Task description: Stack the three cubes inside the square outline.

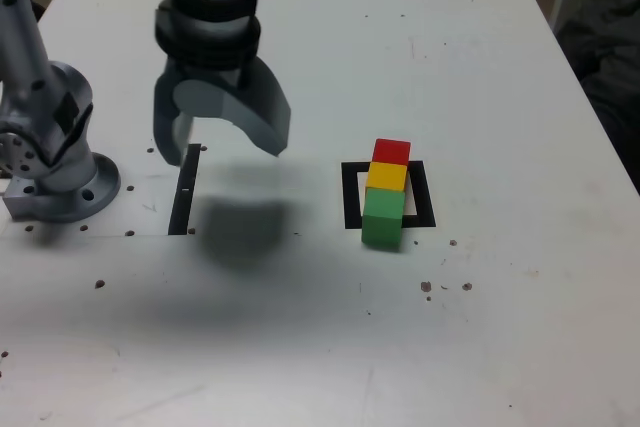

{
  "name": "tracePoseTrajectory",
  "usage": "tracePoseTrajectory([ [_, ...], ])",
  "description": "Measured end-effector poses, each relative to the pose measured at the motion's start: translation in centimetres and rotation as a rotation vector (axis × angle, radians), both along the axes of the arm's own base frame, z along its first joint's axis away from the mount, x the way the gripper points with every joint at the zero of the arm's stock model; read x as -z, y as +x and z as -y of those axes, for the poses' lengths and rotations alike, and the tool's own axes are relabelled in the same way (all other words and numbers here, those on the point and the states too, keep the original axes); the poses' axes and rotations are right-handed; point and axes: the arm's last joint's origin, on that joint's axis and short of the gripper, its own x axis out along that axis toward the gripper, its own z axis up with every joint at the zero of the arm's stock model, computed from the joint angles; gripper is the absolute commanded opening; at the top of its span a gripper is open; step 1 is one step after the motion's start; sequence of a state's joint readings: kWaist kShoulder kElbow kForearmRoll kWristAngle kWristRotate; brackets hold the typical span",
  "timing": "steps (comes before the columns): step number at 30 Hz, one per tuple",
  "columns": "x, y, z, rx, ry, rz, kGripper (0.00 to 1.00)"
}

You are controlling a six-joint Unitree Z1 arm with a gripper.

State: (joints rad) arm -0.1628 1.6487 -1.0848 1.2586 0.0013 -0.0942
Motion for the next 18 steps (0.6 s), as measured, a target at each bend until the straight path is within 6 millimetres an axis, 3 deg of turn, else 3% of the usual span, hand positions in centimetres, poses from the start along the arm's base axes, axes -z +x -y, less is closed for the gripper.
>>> tracePoseTrajectory([
  [18, -1.4, 6.6, 5.1, 0.097, -0.005, 0.030, 1.00],
])
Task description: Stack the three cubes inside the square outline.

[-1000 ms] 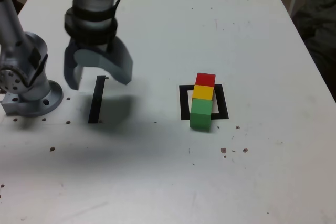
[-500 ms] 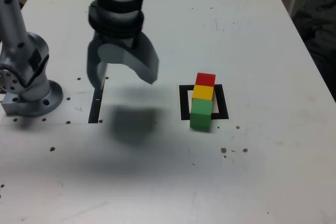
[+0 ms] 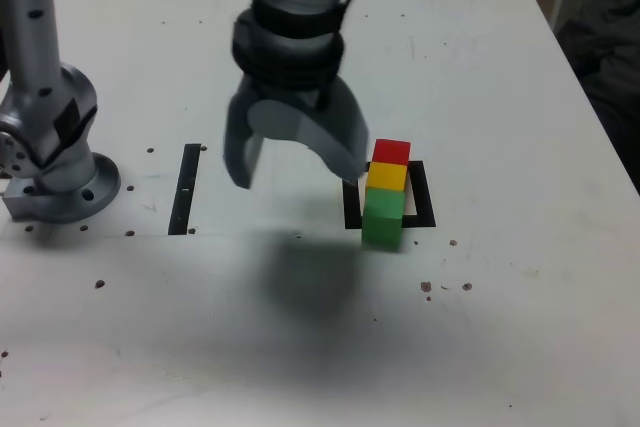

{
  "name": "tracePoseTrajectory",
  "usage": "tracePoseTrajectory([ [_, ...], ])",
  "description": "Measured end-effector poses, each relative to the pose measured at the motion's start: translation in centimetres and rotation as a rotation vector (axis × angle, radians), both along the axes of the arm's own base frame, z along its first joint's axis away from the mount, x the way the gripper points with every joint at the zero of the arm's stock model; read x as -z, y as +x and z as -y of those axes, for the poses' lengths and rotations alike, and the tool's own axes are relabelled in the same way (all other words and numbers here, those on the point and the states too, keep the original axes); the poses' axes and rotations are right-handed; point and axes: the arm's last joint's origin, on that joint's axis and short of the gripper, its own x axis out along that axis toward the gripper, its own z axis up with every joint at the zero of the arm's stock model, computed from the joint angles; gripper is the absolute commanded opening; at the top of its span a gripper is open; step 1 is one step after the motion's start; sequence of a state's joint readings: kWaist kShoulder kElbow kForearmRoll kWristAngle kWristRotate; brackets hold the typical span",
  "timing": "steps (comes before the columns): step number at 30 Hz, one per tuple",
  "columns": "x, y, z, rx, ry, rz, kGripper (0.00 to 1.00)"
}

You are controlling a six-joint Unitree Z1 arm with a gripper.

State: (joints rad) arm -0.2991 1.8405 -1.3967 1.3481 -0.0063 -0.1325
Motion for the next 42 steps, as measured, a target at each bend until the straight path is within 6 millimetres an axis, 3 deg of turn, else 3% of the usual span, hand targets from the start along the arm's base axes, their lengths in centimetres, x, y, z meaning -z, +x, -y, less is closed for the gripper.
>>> tracePoseTrajectory([
  [12, 0.5, 4.5, 4.7, 0.083, -0.007, 0.026, 1.00],
  [25, 2.1, 7.7, 6.6, 0.093, -0.008, 0.038, 1.00],
  [32, 3.6, 8.9, 8.3, 0.115, -0.020, 0.040, 1.00],
  [42, 5.7, 10.2, 9.0, 0.127, -0.026, 0.025, 0.99],
])
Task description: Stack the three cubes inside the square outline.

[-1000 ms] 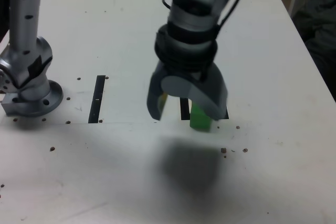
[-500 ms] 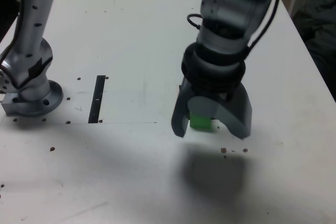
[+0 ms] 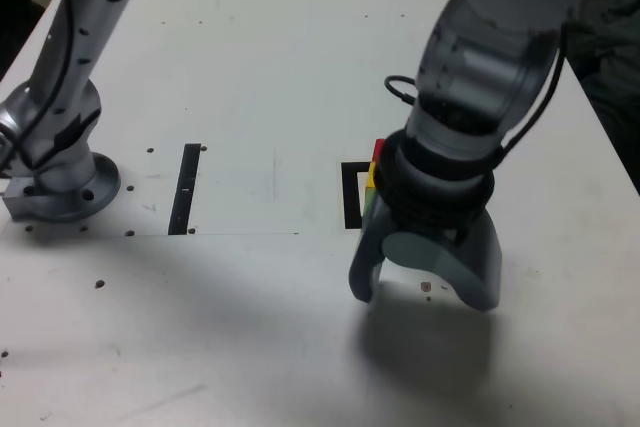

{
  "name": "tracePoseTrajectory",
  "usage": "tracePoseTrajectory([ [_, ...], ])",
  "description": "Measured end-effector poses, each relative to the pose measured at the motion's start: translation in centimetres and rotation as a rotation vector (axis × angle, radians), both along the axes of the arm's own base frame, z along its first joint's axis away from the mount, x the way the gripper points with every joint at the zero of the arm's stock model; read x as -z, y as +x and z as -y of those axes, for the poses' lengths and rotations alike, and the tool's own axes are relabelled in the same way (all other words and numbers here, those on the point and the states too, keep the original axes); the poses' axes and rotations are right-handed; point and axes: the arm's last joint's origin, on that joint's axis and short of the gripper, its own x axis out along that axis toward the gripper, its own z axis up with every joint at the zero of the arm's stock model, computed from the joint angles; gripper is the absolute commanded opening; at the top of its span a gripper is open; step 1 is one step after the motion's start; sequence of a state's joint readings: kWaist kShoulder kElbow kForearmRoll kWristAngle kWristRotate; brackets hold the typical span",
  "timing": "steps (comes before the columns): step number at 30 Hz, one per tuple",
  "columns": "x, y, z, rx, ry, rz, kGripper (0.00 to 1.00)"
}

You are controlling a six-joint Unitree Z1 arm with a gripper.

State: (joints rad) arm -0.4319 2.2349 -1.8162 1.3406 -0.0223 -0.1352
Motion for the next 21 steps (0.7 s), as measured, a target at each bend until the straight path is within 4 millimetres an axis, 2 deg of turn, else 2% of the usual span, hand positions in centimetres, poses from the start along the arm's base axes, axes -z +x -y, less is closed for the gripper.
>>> tracePoseTrajectory([
  [7, 0.8, 0.9, -1.4, -0.005, 0.006, 0.004, 0.99],
  [21, 2.1, 2.5, -7.3, -0.041, 0.012, 0.001, 0.99],
])
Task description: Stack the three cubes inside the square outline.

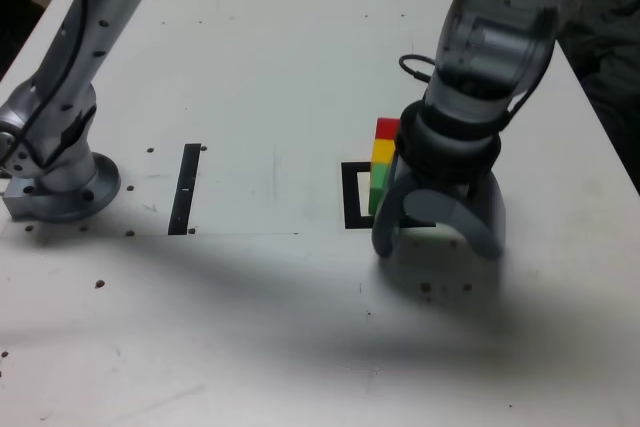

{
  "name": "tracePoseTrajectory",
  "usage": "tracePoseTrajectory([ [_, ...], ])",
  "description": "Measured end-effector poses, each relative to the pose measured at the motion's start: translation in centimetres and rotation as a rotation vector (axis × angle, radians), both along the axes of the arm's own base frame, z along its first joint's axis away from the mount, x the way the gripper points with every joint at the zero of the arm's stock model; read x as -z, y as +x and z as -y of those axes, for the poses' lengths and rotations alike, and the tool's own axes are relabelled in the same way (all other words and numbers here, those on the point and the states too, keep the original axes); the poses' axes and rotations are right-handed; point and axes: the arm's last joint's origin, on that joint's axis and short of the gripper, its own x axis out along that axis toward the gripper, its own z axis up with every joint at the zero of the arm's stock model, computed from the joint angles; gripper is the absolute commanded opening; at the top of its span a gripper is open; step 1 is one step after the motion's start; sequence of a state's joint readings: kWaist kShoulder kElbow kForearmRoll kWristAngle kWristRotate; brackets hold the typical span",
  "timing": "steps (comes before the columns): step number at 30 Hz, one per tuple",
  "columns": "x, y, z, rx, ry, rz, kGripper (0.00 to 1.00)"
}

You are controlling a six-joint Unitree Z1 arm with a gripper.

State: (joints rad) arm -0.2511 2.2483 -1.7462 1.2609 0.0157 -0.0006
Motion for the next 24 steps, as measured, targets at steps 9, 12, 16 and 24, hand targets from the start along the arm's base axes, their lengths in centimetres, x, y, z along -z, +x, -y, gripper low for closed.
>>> tracePoseTrajectory([
  [9, 0.2, 0.5, -3.0, -0.026, 0.009, -0.004, 0.99],
  [12, 0.2, 0.6, -3.7, -0.033, 0.016, -0.004, 0.99],
  [16, 0.1, 0.7, -4.6, -0.043, 0.023, 0.001, 0.99],
  [24, -0.4, 0.8, -6.5, -0.062, 0.027, 0.006, 0.99],
])
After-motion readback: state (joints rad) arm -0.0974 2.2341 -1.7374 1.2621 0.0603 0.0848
